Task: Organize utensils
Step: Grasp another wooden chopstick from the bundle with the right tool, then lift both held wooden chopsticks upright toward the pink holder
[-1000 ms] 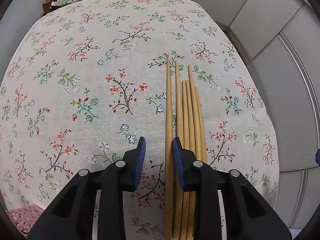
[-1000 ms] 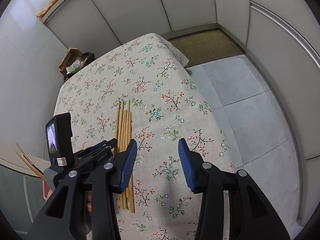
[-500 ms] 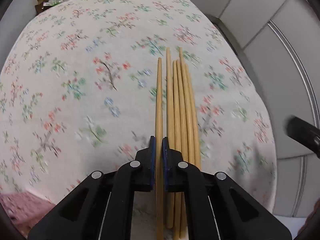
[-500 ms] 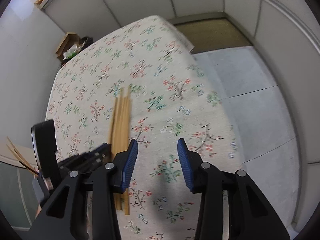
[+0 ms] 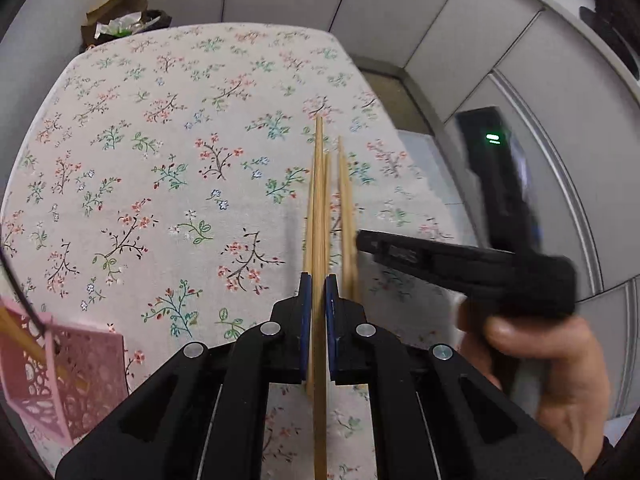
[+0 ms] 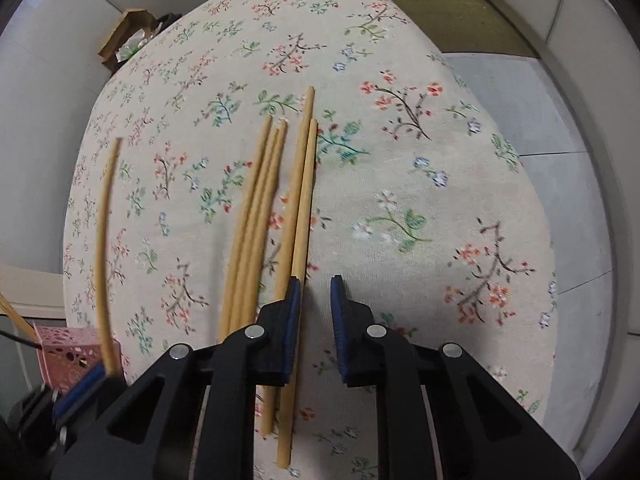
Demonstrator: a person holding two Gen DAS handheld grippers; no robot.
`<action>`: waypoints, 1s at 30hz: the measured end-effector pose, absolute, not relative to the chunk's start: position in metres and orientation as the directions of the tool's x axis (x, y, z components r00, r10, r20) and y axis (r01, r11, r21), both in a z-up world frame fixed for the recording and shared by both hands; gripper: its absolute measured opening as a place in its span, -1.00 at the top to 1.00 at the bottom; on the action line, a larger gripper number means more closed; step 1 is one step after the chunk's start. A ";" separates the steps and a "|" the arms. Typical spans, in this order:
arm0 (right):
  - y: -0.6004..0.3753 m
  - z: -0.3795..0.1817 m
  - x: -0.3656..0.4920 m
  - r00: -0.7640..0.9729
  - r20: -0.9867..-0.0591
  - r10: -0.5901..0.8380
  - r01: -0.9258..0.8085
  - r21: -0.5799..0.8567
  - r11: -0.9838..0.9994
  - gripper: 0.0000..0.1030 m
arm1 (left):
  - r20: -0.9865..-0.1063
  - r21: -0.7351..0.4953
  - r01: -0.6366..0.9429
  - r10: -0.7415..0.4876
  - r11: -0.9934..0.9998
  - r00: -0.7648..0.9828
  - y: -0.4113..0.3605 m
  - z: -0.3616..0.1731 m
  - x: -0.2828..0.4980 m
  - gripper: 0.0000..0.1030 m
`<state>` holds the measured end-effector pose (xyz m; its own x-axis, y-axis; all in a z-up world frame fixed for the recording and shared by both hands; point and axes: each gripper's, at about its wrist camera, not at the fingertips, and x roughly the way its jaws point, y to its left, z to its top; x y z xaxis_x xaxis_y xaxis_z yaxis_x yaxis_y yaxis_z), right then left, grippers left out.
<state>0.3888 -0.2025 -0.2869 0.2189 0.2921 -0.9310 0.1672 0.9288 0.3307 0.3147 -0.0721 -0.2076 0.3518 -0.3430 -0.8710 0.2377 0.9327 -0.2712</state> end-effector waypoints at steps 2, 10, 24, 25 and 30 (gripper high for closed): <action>-0.197 -0.290 0.391 0.221 -0.932 0.286 0.148 0.322 0.935 0.70 | -0.859 -0.273 0.252 -0.353 0.928 0.371 -0.073 -0.199 0.308 0.89; -0.187 -0.289 0.391 0.219 -0.952 0.213 0.106 0.240 0.965 0.83 | -0.819 -0.247 0.308 -0.367 0.919 0.440 -0.068 -0.175 0.277 0.89; -0.194 -0.140 0.331 0.697 -0.691 0.192 0.018 0.284 0.959 0.86 | -0.664 -0.219 0.397 -0.434 0.891 0.609 -0.052 -0.114 0.237 0.89; -0.189 -0.134 0.327 0.720 -0.668 0.186 0.004 0.271 0.962 0.86 | -0.654 -0.217 0.399 -0.437 0.891 0.617 -0.050 -0.112 0.236 0.89; -0.184 -0.102 0.305 0.818 -0.549 0.172 -0.048 0.234 0.971 0.86 | -0.596 -0.208 0.419 -0.454 0.884 0.662 -0.042 -0.095 0.225 0.89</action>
<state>0.3053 -0.1839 -0.1015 0.8178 0.1723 -0.5491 -0.0476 0.9711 0.2338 0.2251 -0.0423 -0.0949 0.6623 -0.4542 -0.5959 0.4188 0.8839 -0.2083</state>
